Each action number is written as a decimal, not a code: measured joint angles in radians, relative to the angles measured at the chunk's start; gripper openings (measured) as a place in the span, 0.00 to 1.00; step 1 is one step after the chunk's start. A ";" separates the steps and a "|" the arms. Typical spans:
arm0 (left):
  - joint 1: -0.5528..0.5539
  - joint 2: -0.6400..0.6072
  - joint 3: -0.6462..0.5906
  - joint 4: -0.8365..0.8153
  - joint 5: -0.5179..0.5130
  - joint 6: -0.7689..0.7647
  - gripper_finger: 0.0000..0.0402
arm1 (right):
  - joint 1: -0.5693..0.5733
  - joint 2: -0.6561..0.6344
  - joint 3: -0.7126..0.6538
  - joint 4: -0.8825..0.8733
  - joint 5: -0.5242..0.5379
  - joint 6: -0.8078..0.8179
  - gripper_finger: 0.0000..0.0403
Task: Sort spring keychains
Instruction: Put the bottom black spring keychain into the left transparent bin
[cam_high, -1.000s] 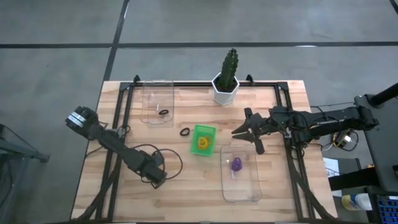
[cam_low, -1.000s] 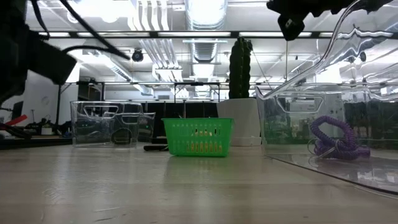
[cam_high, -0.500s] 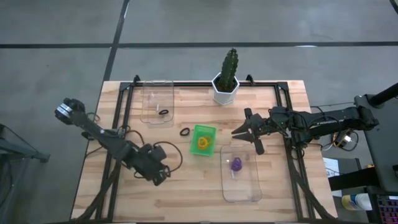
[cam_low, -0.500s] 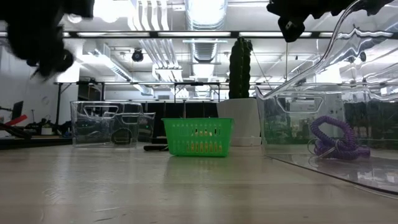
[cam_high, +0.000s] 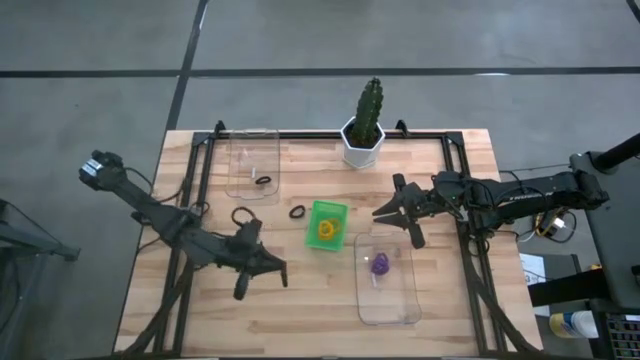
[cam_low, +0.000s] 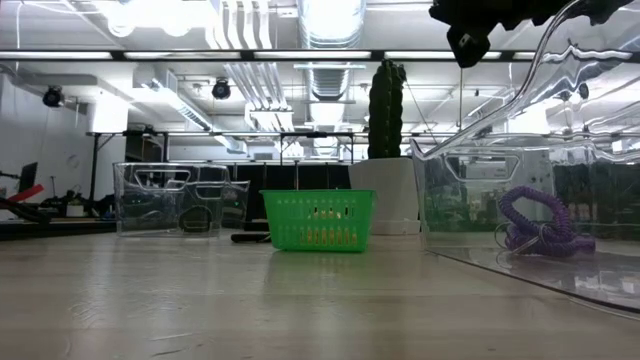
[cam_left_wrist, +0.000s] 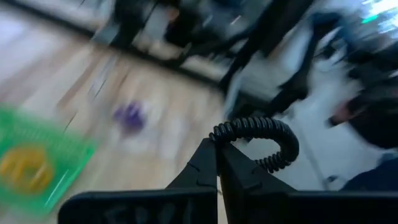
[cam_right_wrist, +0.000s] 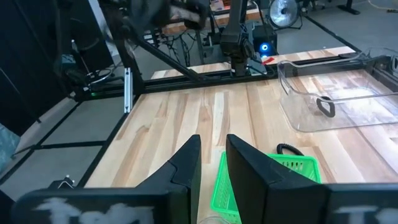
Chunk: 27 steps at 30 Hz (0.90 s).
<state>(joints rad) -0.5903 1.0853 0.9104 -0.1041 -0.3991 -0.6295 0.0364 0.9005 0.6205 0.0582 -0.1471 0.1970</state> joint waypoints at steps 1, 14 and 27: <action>0.000 -0.006 0.000 0.048 0.012 0.037 0.00 | 0.000 0.000 0.000 0.000 0.000 0.000 0.17; 0.000 -0.011 0.000 0.277 0.081 0.207 0.00 | 0.000 0.000 0.000 0.000 0.000 -0.052 0.21; 0.148 -0.011 0.044 -0.293 -0.290 -0.138 0.00 | -0.004 -0.026 0.000 -0.002 0.068 -0.092 0.18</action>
<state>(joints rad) -0.4421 1.0748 0.9541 -0.3975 -0.6886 -0.7678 0.0319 0.8749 0.6205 0.0565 -0.0786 0.1053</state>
